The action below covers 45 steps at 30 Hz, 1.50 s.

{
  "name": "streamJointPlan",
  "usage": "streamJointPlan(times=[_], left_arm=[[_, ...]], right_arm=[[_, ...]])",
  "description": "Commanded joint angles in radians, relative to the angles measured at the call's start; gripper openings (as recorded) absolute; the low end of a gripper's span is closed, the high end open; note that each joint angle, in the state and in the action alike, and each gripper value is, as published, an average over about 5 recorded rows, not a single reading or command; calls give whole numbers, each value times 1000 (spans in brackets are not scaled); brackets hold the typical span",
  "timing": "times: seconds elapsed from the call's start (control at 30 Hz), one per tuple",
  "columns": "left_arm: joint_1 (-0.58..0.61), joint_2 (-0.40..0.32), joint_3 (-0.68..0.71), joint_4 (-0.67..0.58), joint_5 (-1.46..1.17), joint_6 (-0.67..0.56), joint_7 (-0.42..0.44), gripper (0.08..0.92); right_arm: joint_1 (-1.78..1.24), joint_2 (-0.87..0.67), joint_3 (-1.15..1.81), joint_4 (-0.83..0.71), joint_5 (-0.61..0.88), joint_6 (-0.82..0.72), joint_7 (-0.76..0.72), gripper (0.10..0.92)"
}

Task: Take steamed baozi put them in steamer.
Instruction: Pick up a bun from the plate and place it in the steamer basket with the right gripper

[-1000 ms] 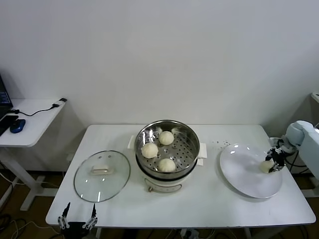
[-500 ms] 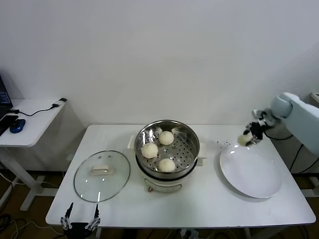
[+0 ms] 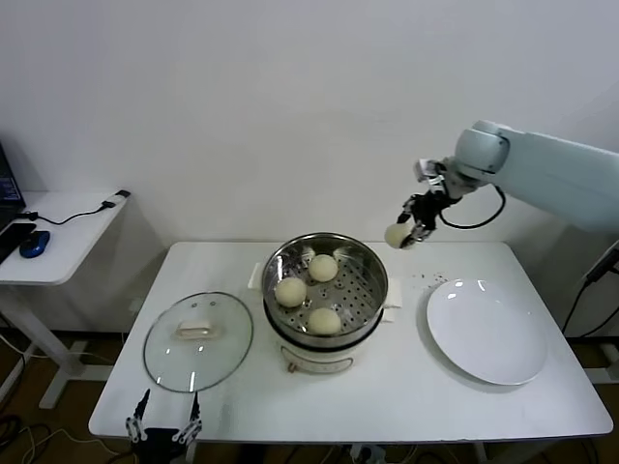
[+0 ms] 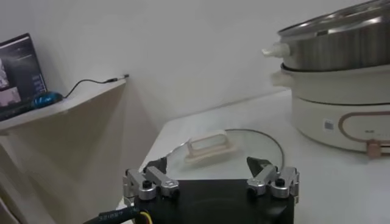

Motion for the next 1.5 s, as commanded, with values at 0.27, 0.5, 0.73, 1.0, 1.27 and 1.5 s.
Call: streamJointPlan(times=[0.27,0.5,0.73,1.0,1.27,1.5], left_arm=[[2,15,-8,8,-35,-11,-7,823],[-1,18,-11,26,-42,-17,-13,823],[-11,21,-17,39,-43,-15,-12,823],[-19,24,-23,48,-46,-12,-11,823],[-20,20,-23,50,-46,-11,-12,823],[-17,18,-21,41,-42,-10,-11,823]], right_arm=[[87,261,-276,113,284,-82,167,551],[11,305,-280,67,281,-86,198,551],[-41,337,-280,34,275,-87,199,551],[-58,343,-283,25,267,-90,198,556],[-43,320,-272,34,266,-91,198,724],[-1,267,-254,67,268,-89,186,820]])
